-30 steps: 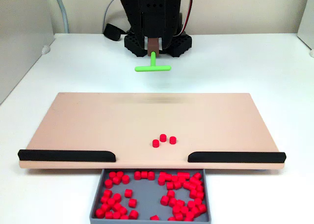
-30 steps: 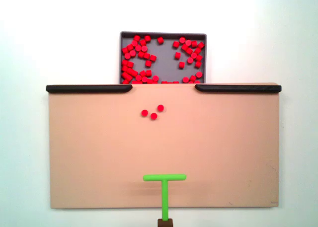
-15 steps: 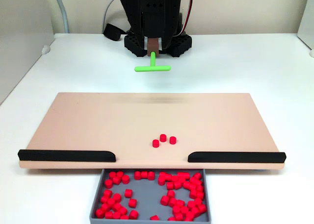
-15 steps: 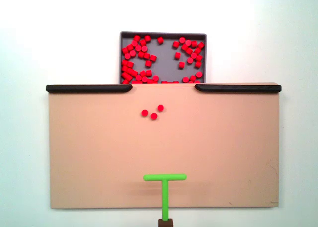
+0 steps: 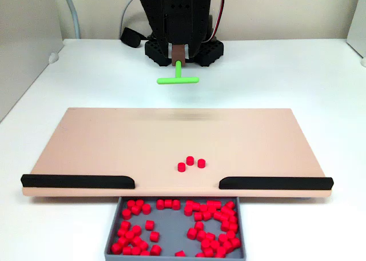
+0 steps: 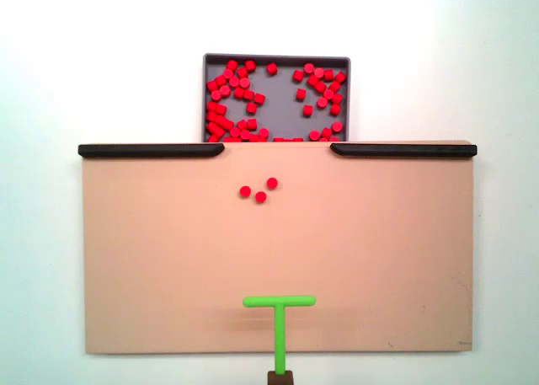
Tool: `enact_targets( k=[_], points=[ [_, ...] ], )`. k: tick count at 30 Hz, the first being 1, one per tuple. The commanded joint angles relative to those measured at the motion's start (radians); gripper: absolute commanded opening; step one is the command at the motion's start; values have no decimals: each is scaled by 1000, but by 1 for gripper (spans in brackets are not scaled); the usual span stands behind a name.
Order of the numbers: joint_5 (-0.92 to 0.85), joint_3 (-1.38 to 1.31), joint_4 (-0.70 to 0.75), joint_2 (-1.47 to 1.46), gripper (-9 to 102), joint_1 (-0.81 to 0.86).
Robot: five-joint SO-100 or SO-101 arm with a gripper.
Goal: Push granules from bottom to the grey container
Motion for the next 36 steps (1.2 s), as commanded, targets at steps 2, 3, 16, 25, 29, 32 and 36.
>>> enact_targets(
  k=[2,3,16,25,29,32,36],
  points=[
    [2,-5,-5,-8,0,-6],
    [2,-5,-6,-9,0,-6],
    [-2,-5,-8,-8,0,-6],
    [15,69,-127,20,0,-23],
    [11,103,-127,26,0,-23],
    [5,149,-127,44,0,-26],
    [20,196,-209,46,0,-37]
  ],
)
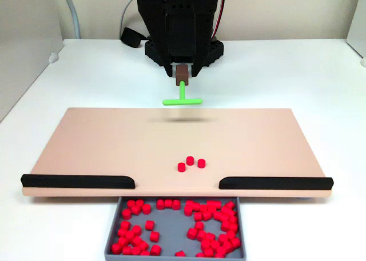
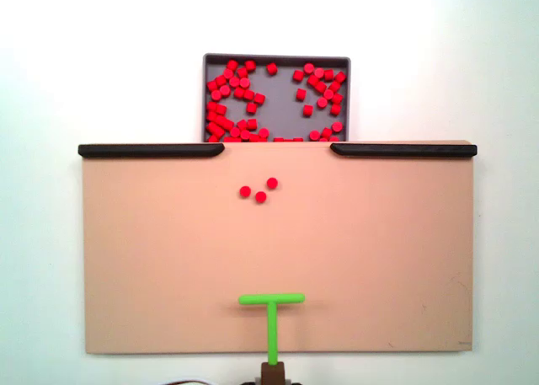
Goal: Push granules from bottom to the grey container
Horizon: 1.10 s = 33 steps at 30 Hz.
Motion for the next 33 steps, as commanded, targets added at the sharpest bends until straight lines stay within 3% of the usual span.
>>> enact_targets(
  k=[1,12,33],
  points=[
    [6,6,-41,21,0,-9],
    [32,12,-146,-66,0,-23],
    [58,-149,-135,-209,0,-31]
  ],
)
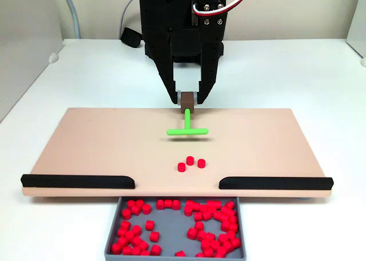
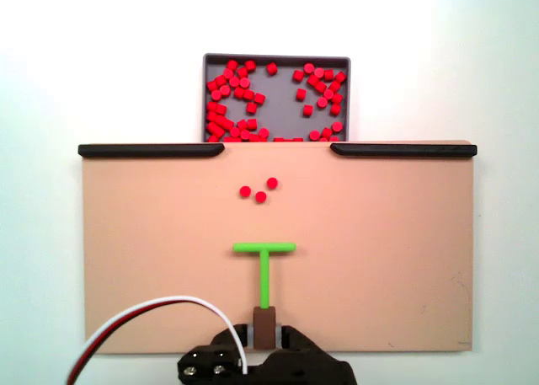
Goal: Push granules from bottom to the grey container
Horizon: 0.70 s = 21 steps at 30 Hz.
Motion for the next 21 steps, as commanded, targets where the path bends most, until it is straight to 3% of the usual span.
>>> enact_targets(
  k=[1,21],
  points=[
    [8,-58,2,-8,0,-9],
    [15,-133,-9,-150,0,-14]
  ],
)
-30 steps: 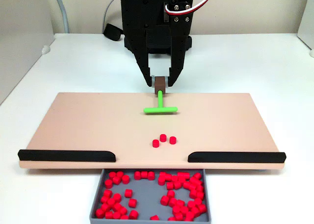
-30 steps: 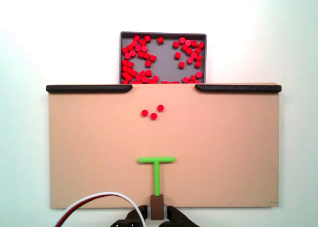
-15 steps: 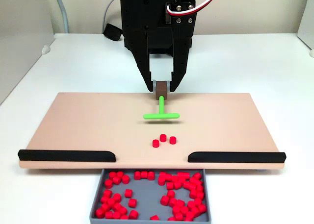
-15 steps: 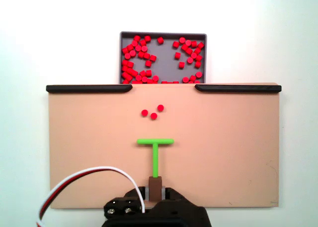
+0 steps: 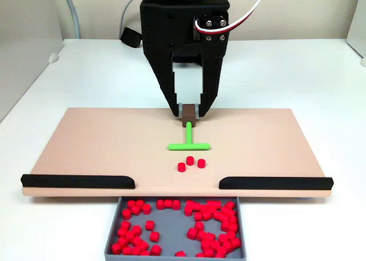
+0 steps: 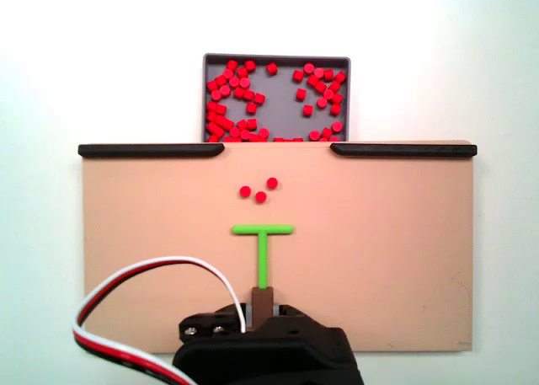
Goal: Push granules from bottom to the grey container
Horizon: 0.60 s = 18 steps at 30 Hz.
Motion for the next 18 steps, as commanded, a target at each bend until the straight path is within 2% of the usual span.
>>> enact_targets(
  k=[1,18],
  points=[
    [14,-48,8,-12,0,-9],
    [69,-219,8,-186,0,-12]
  ],
)
